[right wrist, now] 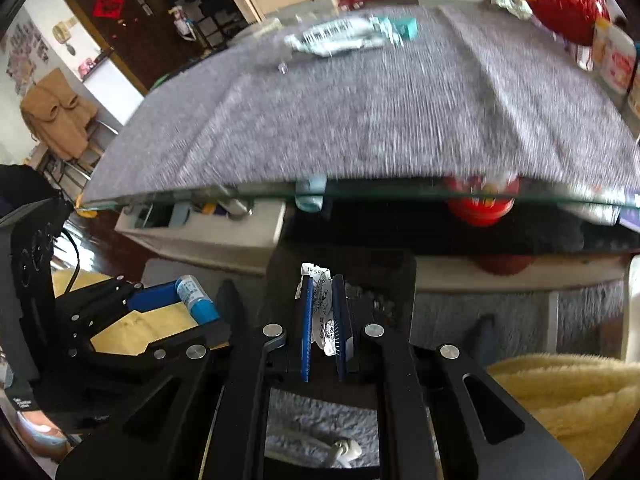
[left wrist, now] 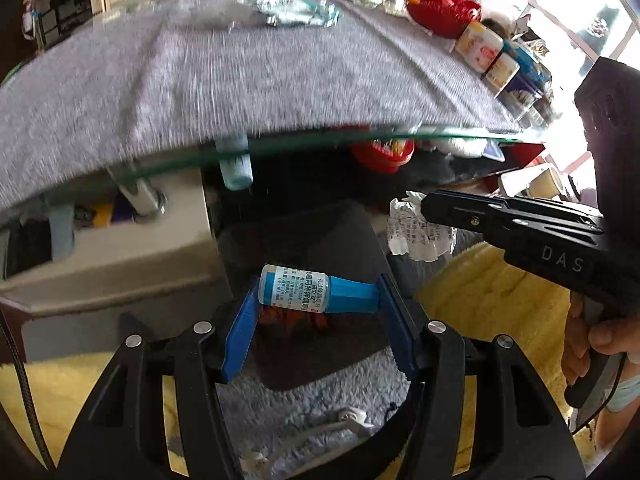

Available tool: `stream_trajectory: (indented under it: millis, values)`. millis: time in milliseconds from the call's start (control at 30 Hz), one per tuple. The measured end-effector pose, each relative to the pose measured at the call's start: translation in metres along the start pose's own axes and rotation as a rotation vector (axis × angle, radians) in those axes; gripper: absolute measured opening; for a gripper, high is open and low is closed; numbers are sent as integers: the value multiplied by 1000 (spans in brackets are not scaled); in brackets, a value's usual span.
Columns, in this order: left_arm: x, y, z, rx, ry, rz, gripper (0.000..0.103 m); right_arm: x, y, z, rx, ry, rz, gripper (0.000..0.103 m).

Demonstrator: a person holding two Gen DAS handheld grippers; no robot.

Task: Collect trash
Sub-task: 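Lower both held items over the grey bin and open both tools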

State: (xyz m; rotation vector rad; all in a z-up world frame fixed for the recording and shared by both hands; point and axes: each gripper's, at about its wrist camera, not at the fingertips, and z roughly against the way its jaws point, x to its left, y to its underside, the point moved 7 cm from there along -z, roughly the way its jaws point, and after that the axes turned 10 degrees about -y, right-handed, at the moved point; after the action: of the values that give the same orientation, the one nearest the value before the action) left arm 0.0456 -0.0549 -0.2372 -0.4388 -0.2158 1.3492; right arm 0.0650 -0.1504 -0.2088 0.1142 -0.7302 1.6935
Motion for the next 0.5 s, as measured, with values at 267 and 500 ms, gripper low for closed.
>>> stream_trajectory:
  millis: [267,500]
  values:
    - [2,29,-37,118,26,66,55,-14,25,-27,55,14,-56,11]
    - [-1,35,-49,153,47,61,55,-18,26,-41,83,5,-76,12]
